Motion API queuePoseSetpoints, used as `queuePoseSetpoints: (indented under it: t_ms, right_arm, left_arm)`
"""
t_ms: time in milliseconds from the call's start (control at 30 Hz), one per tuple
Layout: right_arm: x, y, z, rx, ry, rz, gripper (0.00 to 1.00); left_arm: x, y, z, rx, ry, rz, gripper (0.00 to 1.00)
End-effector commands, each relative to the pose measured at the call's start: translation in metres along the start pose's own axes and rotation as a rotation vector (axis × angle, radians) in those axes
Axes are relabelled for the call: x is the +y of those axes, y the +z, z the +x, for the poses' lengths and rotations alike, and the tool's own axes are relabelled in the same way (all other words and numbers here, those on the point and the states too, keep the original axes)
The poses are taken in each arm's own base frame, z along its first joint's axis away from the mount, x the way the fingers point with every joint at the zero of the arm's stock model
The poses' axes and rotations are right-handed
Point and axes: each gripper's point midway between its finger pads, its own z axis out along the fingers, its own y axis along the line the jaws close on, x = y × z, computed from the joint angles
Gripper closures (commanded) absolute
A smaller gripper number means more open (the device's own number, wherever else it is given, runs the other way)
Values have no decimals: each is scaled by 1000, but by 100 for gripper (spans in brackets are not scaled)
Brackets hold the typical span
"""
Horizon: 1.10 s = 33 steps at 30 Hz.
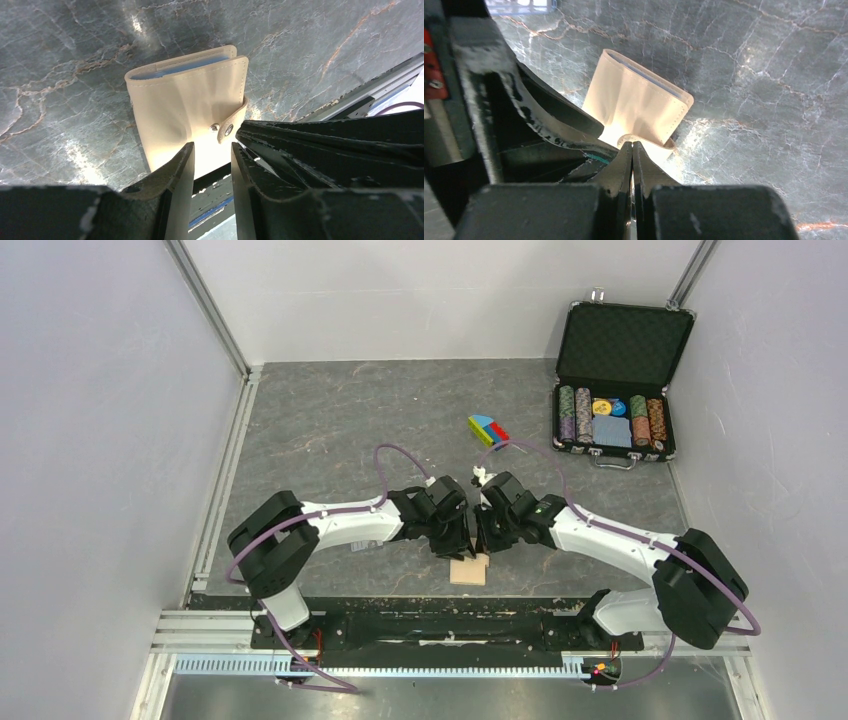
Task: Put the credit cards into the card holder
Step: Close the card holder at the center of the board.
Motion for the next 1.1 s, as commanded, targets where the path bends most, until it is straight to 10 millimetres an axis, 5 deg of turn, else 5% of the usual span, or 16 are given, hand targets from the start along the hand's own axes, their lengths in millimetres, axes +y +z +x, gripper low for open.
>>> queuePoseSetpoints:
  t_ms: [0, 467, 1067]
  right_arm:
    - [-6, -3, 7, 9, 3, 16, 100]
    - [-7, -1, 12, 19, 3, 10, 100]
    - [2, -3, 7, 5, -9, -34, 100]
  left_arm:
    - [-19, 2, -9, -15, 47, 64, 61]
    - [-15, 15, -4, 10, 48, 76, 98]
    - [-16, -2, -13, -36, 93, 25, 98]
